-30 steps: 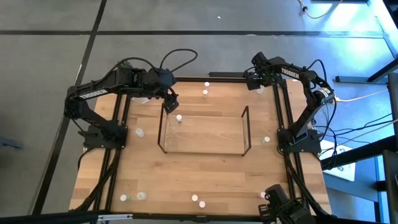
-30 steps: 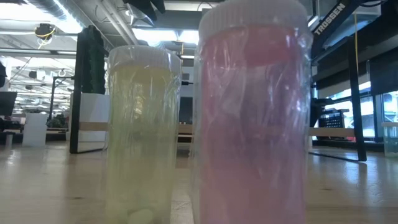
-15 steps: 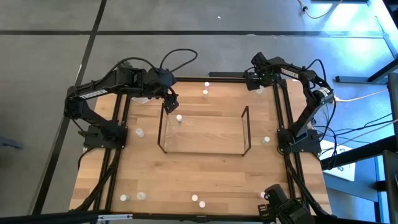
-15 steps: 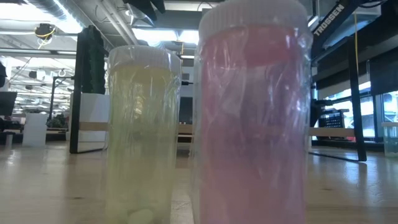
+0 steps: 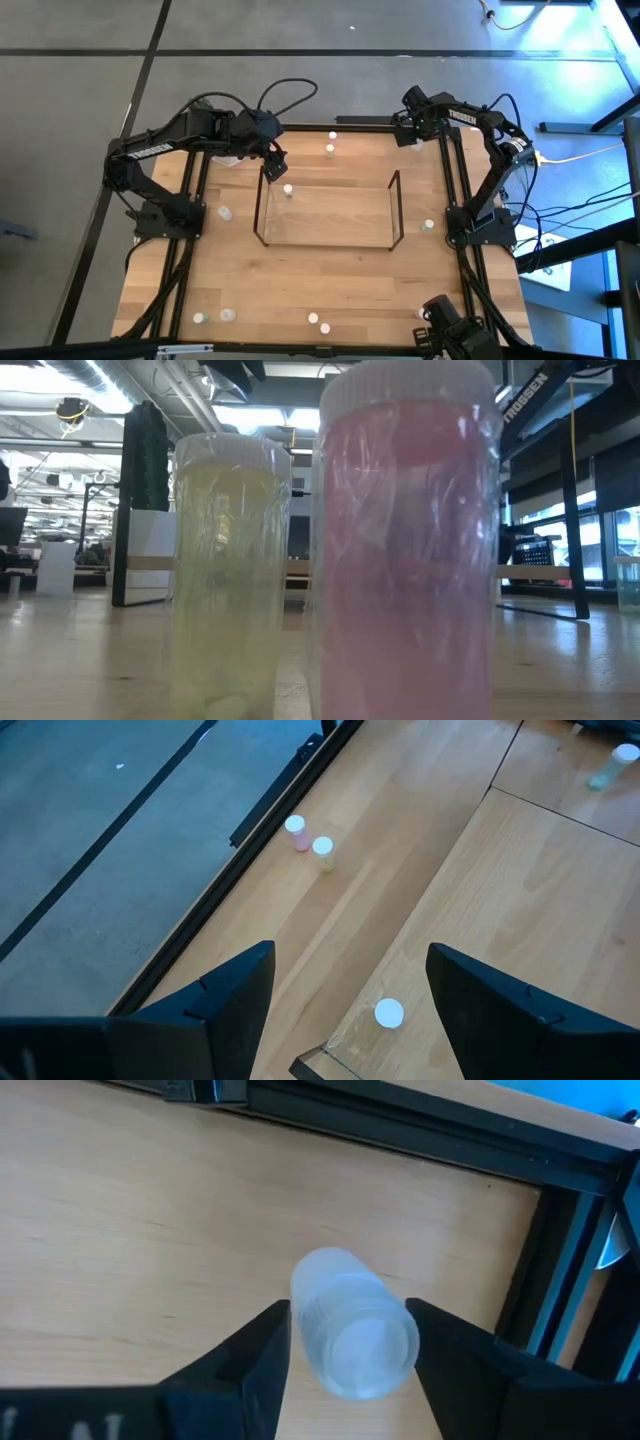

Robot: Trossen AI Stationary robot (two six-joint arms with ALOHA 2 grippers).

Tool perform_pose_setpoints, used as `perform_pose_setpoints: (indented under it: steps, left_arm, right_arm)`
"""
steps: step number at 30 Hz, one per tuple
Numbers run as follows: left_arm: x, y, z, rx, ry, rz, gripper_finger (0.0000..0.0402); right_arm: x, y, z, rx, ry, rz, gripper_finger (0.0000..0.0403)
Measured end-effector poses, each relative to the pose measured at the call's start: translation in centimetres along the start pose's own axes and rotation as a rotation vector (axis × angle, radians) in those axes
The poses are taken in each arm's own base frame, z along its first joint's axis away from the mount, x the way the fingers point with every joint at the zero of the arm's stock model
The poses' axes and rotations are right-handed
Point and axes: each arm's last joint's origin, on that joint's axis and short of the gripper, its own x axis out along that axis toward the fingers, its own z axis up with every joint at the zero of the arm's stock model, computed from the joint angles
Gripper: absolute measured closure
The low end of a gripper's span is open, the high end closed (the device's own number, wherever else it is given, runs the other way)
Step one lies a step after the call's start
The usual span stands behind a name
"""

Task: Pick and place medicine bottles onto shelf by color
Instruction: Put the top white pill bottle on the shelf

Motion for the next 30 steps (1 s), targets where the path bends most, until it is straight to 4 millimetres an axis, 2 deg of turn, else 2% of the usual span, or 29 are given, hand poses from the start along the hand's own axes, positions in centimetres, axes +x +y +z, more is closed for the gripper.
perform_pose_setpoints:
  steps: [7,14,17,23,30]
  left_arm:
    - [0.0,0.0,0.0,0.000,0.000,0.000,0.0147]
    - [0.0,0.0,0.0,0.000,0.000,0.000,0.0147]
    - [0.0,0.0,0.0,0.000,0.000,0.000,0.0147]
    - [0.0,0.0,0.0,0.000,0.000,0.000,0.0147]
    - [0.0,0.0,0.0,0.005,0.001,0.000,0.0147]
  right_arm:
    - [-0.1,0.0,0.0,-0.005,-0.002,0.001,0.0257]
    - [-0.1,0.0,0.0,-0.058,-0.002,-0.001,0.0248]
    - [-0.8,0.0,-0.3,-0.089,0.001,-0.001,0.0250]
    - [-4.6,1.0,0.0,-0.190,0.000,-0.018,0.0251]
    - [-10.5,4.8,-0.3,-0.362,-0.122,-0.037,0.0253]
